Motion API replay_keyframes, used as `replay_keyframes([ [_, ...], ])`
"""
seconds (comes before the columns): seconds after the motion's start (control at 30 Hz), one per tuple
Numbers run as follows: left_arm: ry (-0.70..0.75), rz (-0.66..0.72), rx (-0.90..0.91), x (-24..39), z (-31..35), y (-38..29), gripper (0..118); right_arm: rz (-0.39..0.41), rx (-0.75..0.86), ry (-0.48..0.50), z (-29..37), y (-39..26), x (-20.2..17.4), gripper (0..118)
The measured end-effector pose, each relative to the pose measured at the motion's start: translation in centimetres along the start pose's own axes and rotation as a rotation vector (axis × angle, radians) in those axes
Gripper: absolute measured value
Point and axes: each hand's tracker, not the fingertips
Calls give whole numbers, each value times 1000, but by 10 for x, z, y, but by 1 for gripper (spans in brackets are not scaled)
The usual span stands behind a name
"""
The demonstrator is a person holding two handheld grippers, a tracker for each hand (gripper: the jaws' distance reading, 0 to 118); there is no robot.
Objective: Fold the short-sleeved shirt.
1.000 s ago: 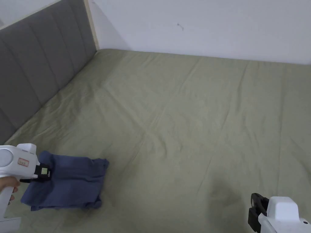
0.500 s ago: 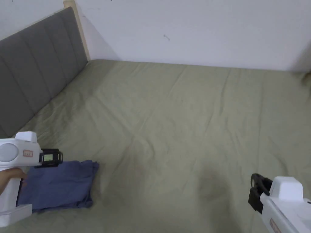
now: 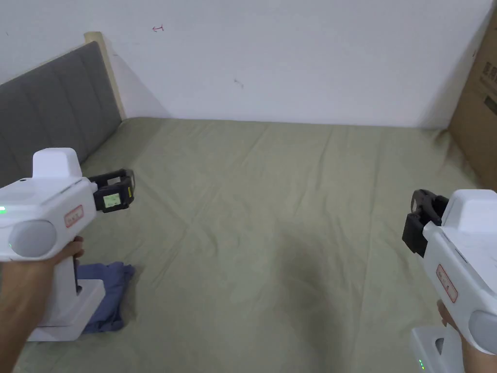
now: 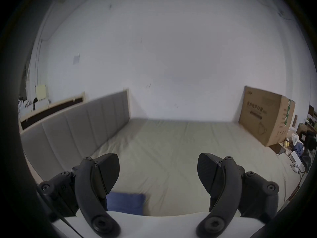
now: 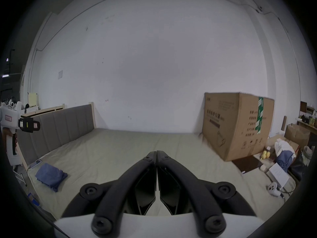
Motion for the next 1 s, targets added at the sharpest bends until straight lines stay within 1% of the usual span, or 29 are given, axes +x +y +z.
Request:
replay_keyframes([
  [0.1,-19,-35,114,42,20,1,96,14,41,-21,10,9,6,0],
  [0.17,-41,-34,170,55,17,-9,93,26,52,-33,15,12,8,0],
  [0.27,-64,-57,236,88,25,-18,80,43,67,-44,19,12,12,0],
  [0.3,-71,-62,261,99,28,-22,73,44,70,-48,21,12,13,0],
  [0.33,-76,-62,265,107,29,-25,65,47,74,-50,22,11,14,0],
  [0.37,-96,-73,265,113,30,-28,47,47,77,-53,23,10,15,0],
  [0.4,-118,-80,260,120,29,-31,14,46,80,-56,24,10,15,0],
  [0.43,-133,-85,253,125,28,-33,1,48,85,-56,26,9,16,0],
  [0.47,-136,-85,247,130,26,-37,0,54,88,-63,26,8,16,0],
  [0.53,-197,-66,212,136,21,-40,0,63,92,-70,27,8,17,0],
  [1.0,-221,-46,200,150,18,-50,0,65,95,-90,34,5,24,0],
])
